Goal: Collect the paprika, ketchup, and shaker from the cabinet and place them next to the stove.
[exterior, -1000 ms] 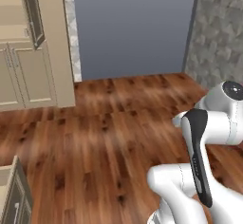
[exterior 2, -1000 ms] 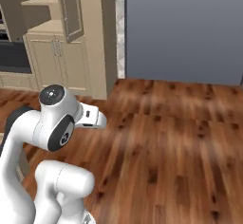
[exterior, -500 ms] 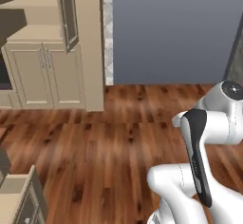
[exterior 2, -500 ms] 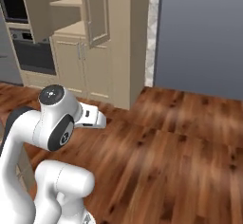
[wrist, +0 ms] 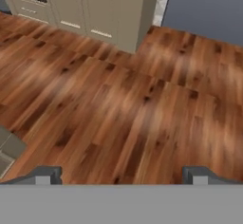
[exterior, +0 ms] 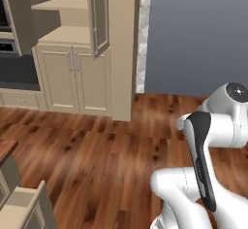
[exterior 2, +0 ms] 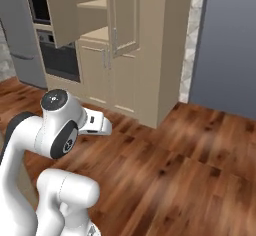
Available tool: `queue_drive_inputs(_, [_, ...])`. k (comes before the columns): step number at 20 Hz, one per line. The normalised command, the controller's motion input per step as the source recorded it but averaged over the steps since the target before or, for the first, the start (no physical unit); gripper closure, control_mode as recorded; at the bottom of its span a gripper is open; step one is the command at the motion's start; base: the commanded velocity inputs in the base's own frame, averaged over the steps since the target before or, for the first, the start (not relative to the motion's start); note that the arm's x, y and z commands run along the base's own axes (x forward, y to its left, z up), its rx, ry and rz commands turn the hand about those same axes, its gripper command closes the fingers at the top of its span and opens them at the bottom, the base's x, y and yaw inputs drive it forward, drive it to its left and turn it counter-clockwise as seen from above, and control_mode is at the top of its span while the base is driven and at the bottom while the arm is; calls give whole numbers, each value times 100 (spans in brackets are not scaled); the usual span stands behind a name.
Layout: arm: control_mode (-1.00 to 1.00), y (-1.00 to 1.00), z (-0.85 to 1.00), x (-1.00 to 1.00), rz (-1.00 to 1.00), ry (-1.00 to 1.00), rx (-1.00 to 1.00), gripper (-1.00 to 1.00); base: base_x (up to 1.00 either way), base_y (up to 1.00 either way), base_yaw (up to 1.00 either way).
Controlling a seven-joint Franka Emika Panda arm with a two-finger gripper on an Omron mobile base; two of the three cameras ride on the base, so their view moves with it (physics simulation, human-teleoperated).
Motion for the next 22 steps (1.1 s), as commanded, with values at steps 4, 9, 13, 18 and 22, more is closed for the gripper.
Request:
queue_drive_inputs(4, [100, 0, 0, 0, 0, 0, 0, -100, 69, 0, 32])
queue_drive_inputs(9, [100, 0, 0, 0, 0, 0, 0, -100, 69, 0, 34])
queue_drive_inputs(13, [100, 0, 0, 0, 0, 0, 0, -100, 70, 0, 34])
queue_drive_inputs(18, [100, 0, 0, 0, 0, 0, 0, -100, 69, 0, 34])
queue_drive_inputs(22, [100, 0, 0, 0, 0, 0, 0, -100, 72, 0, 34])
